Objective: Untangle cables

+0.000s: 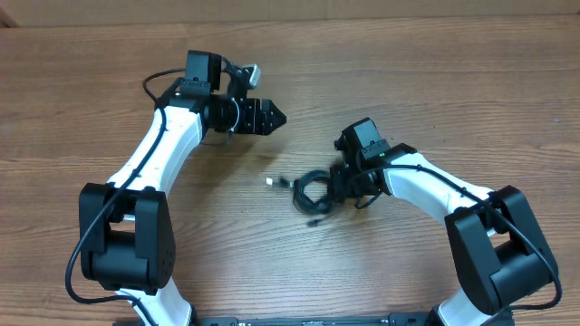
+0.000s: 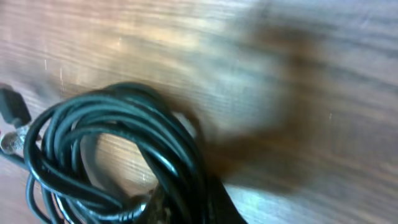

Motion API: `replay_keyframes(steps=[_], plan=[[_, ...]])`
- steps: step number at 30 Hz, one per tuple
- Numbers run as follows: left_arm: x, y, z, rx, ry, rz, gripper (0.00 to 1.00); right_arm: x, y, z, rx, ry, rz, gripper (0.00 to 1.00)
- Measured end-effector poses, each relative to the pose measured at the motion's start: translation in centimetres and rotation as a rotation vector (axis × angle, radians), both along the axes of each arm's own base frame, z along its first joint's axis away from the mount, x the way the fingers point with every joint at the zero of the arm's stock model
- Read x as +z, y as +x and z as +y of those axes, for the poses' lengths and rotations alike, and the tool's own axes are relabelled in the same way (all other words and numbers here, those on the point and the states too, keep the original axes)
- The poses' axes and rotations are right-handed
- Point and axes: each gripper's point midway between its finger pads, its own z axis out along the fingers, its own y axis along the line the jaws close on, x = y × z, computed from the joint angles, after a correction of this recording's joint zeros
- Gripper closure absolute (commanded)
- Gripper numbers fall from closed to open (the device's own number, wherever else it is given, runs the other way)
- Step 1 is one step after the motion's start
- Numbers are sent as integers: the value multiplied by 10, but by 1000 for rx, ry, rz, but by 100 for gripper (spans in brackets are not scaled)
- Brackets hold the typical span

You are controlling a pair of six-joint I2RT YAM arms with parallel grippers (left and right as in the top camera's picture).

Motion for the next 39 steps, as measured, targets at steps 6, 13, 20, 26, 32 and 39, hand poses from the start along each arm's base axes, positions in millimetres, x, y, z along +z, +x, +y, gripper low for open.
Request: replay_keyframes(steps=[6, 13, 20, 26, 32, 39], plan=[[9, -51, -16, -240, -108, 40, 30, 32, 7, 1, 191, -15, -71, 96], [12, -94, -31, -454, -140, 21, 47, 49, 11, 13, 302, 54, -123, 96], [10, -95, -49, -534, -121, -67, 49, 54, -7, 24, 367, 145, -72, 96], [1, -98, -55, -551, -49, -65, 53, 58, -18, 30, 408, 200, -44, 96], [-11, -101, -56, -551, 45, -40, 59, 66, -17, 30, 416, 218, -67, 96], [-17, -102, -50, -531, 92, -9, 51, 78, -3, 21, 380, 231, -110, 96]])
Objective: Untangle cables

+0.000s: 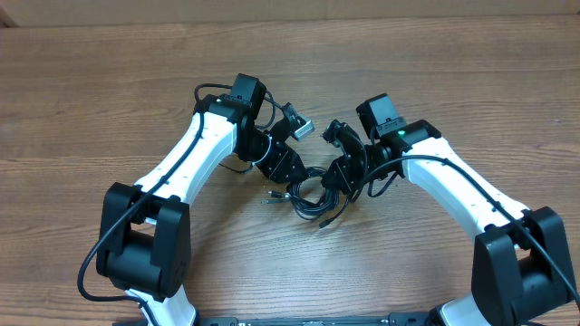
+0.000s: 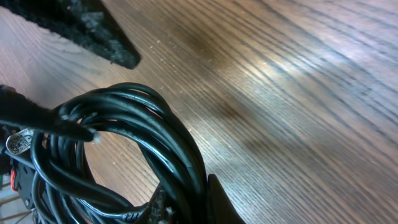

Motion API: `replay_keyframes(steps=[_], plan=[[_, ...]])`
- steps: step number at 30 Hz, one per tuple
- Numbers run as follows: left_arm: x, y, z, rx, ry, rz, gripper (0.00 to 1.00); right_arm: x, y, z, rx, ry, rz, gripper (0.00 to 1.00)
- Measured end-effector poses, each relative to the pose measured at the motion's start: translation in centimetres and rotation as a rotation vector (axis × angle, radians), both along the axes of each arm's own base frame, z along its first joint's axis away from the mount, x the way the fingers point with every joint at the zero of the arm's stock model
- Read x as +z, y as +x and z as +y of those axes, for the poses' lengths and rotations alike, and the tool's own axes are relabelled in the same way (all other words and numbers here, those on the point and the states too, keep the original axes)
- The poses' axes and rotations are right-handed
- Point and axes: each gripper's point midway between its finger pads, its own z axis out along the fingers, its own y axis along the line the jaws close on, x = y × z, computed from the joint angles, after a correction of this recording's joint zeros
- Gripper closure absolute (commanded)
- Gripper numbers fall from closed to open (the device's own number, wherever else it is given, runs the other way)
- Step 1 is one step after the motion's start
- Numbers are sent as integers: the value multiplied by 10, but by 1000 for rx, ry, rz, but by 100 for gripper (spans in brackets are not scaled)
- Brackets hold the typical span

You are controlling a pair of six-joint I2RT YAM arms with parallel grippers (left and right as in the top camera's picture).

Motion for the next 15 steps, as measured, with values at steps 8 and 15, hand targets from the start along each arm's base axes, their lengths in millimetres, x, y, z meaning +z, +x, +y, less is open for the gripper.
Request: replay_keyframes(steps=[8, 15], plan=[[-1, -2, -2, -7, 12, 1, 60, 1, 2, -1, 9, 9, -14, 96], [-1, -1, -4, -11, 11, -13, 62, 5, -1, 5, 58, 51, -28, 96]])
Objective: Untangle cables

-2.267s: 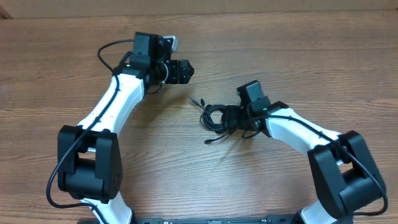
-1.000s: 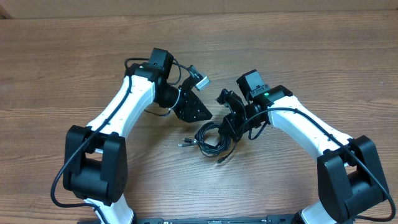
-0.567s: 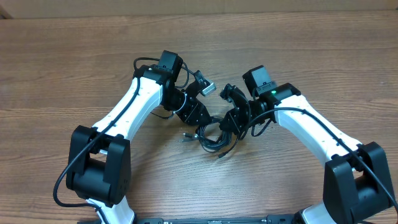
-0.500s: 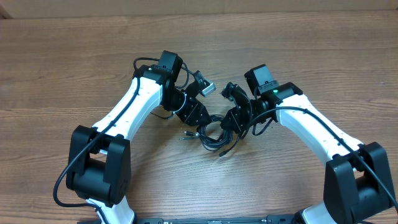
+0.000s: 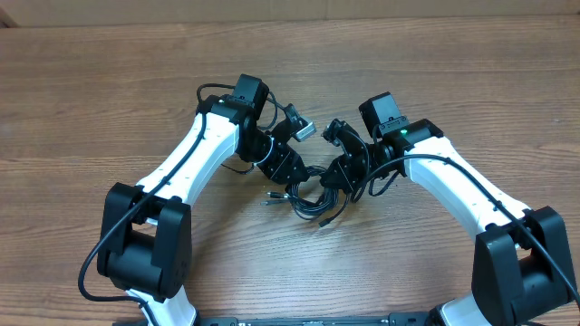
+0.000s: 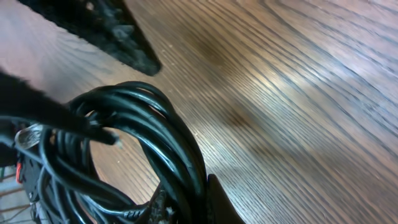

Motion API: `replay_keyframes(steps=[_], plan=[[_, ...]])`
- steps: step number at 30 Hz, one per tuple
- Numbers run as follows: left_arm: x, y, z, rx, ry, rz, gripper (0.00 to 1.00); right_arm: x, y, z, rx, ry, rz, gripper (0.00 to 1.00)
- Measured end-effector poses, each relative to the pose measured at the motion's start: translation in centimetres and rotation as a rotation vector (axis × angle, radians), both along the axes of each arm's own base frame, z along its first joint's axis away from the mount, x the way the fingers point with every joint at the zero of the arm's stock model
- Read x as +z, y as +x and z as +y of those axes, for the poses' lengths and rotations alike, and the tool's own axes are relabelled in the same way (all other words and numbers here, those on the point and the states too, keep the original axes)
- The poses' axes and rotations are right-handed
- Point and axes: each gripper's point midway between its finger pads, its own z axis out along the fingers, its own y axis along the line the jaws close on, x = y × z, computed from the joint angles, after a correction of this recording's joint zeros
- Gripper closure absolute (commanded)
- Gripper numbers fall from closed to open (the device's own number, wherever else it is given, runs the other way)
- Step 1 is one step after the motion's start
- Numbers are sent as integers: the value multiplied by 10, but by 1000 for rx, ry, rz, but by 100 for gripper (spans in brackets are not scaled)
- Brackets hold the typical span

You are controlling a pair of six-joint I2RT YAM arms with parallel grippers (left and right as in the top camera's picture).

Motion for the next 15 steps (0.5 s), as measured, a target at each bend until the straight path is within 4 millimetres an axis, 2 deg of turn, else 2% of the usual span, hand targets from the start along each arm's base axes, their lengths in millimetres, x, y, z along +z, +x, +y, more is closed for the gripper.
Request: replay_keyframes(steps=[5, 8, 13, 15], plan=[[0, 0, -4, -9, -4, -11, 79, 1, -1, 1, 31, 10, -17, 96], [0, 0, -5, -12, -2, -14, 96, 1, -1, 1, 35, 9, -20, 96], [0, 0, -5, -13, -3, -17, 96, 1, -1, 1, 37, 8, -21, 93], [0, 0, -5, -10, -1, -15, 96, 1, -1, 1, 37, 9, -21, 88]])
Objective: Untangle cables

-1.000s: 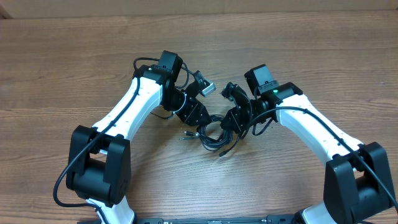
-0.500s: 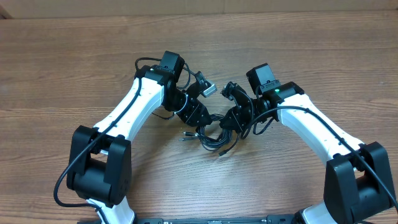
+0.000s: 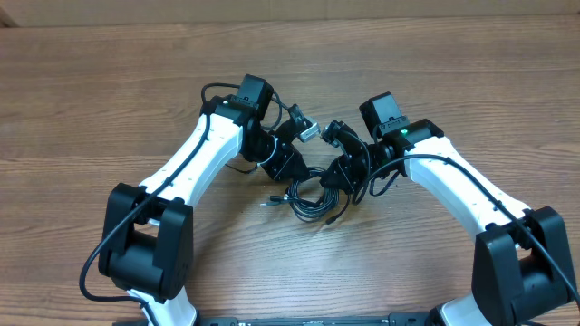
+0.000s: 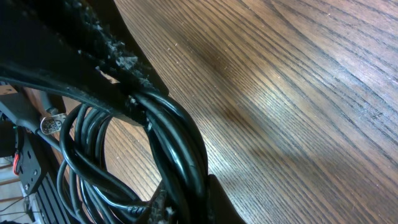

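Note:
A black cable coil (image 3: 313, 195) lies on the wooden table between both arms. My right gripper (image 3: 338, 177) is shut on the coil's right side. In the right wrist view its fingers (image 4: 214, 202) pinch the thick strands of the coil (image 4: 180, 143) at the bottom edge. My left gripper (image 3: 294, 170) has come in from the upper left. Its rough-padded fingers (image 4: 118, 59) stand close together on the coil's top strands, shut on them. A silver plug (image 4: 51, 124) hangs among the thinner loops at the left.
Bare wooden table (image 3: 453, 72) surrounds the coil on every side. A loose cable end with a small plug (image 3: 267, 202) sticks out at the coil's left. The table's far edge runs along the top of the overhead view.
My left gripper's fingers, then apart with one inside the loop, have come together on the coil's top strands. The right gripper keeps its hold and the coil has barely shifted.
First my left arm was far off at the upper left while the right gripper held the coil. By 1.0 s ago the coil had shifted and the left gripper was open beside it. One finger then entered the loop. Now both grippers grip the coil.

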Motion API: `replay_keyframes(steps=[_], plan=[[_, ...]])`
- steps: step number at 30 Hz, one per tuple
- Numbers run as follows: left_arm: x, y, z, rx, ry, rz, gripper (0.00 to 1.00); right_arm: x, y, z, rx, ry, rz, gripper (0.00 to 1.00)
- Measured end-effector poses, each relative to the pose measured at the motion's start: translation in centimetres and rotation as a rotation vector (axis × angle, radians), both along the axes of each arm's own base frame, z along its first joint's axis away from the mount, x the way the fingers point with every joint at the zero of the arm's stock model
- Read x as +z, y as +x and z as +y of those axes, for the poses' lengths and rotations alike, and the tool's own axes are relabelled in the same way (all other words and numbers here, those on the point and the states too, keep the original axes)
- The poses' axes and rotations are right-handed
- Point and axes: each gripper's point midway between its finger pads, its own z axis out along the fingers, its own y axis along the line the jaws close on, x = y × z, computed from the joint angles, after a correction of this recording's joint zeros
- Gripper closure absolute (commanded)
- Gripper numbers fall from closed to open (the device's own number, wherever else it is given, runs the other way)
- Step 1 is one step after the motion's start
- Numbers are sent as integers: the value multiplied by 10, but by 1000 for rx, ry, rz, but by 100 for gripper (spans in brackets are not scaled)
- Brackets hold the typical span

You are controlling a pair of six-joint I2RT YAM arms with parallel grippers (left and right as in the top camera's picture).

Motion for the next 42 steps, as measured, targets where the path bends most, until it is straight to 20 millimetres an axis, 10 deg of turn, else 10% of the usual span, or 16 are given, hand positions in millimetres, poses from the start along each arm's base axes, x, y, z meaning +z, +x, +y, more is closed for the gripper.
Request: replay_keyframes(steps=[5, 9, 18, 26, 42], plan=[[-6, 11, 5, 92, 63, 8, 96, 5, 2, 0, -21, 24, 18, 22], [-9, 31, 14, 240, 103, 25, 96, 17, 14, -4, -89, 46, 38, 0], [-16, 68, 51, 811, 174, 264, 96, 42, 41, -11, -377, 144, 201, 0], [-21, 74, 69, 1293, 188, 564, 96, 52, 44, 25, -480, 195, 280, 4], [-23, 66, 66, 1467, 199, 717, 96, 22, 39, 46, -735, 24, 321, 45]])
